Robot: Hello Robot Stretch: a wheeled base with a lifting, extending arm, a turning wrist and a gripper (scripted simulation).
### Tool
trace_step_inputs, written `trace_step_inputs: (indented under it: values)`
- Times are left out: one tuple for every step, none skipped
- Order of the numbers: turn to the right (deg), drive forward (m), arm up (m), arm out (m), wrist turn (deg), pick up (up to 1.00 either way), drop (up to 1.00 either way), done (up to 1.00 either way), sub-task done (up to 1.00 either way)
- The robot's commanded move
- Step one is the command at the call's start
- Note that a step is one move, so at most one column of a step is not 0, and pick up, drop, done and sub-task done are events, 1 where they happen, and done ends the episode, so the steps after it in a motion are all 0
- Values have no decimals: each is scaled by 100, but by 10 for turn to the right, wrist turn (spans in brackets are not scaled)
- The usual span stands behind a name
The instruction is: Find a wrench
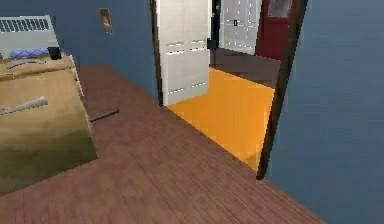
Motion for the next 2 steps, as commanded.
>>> trace_step_inputs:
  values:
    - [0, 100, 0, 0, 0, 0, 0, 0, 0]
    - [-30, 0, 0, 0, 0, 0, 0, 0, 0]
